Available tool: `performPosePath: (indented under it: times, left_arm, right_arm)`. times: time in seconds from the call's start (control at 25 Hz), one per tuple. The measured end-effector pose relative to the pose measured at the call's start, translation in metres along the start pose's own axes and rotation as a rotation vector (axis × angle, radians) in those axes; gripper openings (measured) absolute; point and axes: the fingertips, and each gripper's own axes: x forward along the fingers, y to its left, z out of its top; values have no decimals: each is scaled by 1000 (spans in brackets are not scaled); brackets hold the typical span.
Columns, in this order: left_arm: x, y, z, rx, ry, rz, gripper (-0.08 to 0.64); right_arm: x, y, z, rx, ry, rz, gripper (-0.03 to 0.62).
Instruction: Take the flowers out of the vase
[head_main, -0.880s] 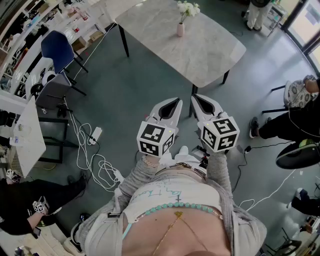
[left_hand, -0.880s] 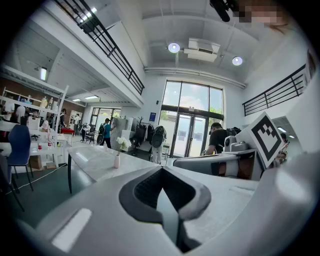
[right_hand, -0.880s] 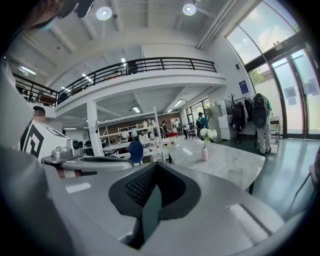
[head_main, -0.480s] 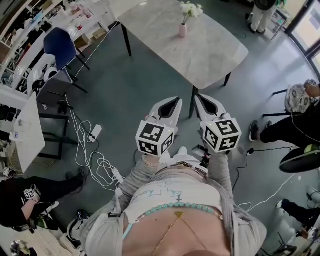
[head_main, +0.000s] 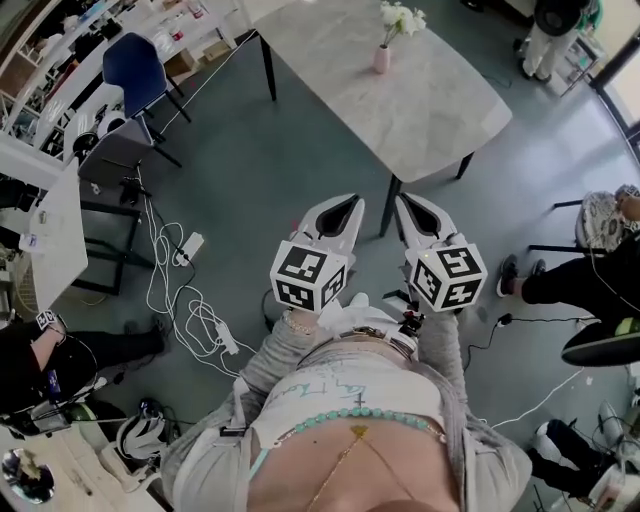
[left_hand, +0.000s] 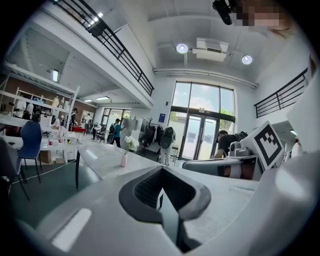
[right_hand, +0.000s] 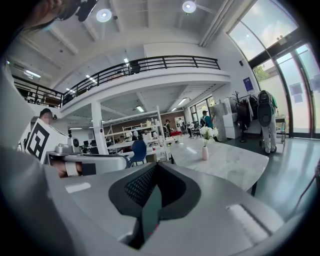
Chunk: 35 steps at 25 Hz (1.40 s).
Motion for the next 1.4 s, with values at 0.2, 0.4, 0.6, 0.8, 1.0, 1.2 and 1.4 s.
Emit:
performPosePath:
  times: [0.2, 0.4, 0.6, 0.8, 1.0, 1.2, 1.4]
  left_arm:
    - [8, 11, -4, -17, 16, 12, 2]
    - [29, 28, 0, -23, 14, -13, 2]
    - [55, 52, 9, -8, 21, -68, 2]
    - [86, 79, 17, 4, 24, -105, 2]
    - [107, 106, 24, 9, 39, -132, 2]
    - [121, 130, 26, 19, 60, -149, 2]
    - [129, 155, 26, 20, 79, -166, 2]
  right_arm:
    - [9, -5, -1, 19, 6, 6, 26]
    - [33, -19, 5, 21, 8, -15, 28]
    - [64, -30, 15, 15, 7, -45, 28]
    - [99, -46, 23, 19, 5, -68, 28]
    - [133, -53, 34, 31, 1, -83, 28]
    - [162, -61, 38, 34, 8, -102, 28]
    - [186, -66, 39, 51, 5, -129, 28]
